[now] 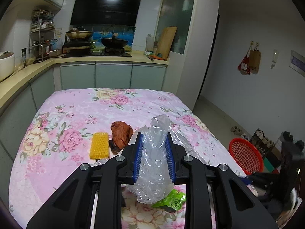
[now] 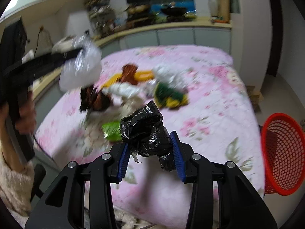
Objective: Collect trash
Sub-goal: 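Carry both bags to the red basket with both tools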
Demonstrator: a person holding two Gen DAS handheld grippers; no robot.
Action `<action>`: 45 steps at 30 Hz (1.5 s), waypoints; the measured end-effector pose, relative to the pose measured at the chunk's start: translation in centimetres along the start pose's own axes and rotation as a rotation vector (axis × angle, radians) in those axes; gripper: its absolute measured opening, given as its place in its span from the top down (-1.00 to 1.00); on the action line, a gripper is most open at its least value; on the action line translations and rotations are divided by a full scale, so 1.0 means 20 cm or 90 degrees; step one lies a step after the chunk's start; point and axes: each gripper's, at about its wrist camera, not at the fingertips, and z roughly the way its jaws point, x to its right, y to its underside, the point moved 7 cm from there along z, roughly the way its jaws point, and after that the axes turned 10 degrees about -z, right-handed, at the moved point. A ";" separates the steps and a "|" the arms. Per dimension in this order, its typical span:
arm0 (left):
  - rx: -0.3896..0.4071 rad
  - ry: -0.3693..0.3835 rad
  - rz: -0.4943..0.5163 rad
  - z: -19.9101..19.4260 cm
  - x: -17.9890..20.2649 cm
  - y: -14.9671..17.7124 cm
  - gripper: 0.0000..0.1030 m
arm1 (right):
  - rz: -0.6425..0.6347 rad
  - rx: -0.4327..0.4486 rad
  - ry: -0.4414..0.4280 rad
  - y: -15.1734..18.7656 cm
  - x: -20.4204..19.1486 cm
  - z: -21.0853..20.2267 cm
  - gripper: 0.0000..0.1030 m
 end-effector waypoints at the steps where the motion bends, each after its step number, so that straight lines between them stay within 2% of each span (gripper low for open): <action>1: -0.002 0.002 0.002 0.01 0.01 0.00 0.57 | 0.009 0.011 0.008 -0.02 0.03 -0.01 0.23; 8: -0.015 0.027 0.022 0.08 0.17 0.02 0.57 | 0.046 0.066 0.044 -0.10 0.17 -0.12 0.23; 13: -0.020 0.055 0.052 0.15 0.35 0.02 0.56 | 0.067 0.097 0.078 -0.13 0.29 -0.21 0.23; 26: -0.059 0.129 0.111 0.38 0.83 0.08 0.56 | 0.157 0.159 0.184 -0.08 0.69 -0.50 0.23; 37: -0.129 0.192 0.149 0.62 1.20 0.21 0.56 | 0.228 0.161 0.292 0.01 0.95 -0.65 0.22; 40: -0.147 0.205 0.155 0.67 1.27 0.24 0.56 | 0.258 0.149 0.310 0.06 1.01 -0.66 0.22; 45: -0.202 0.219 0.152 0.81 1.39 0.34 0.56 | 0.325 0.096 0.337 0.20 1.15 -0.60 0.21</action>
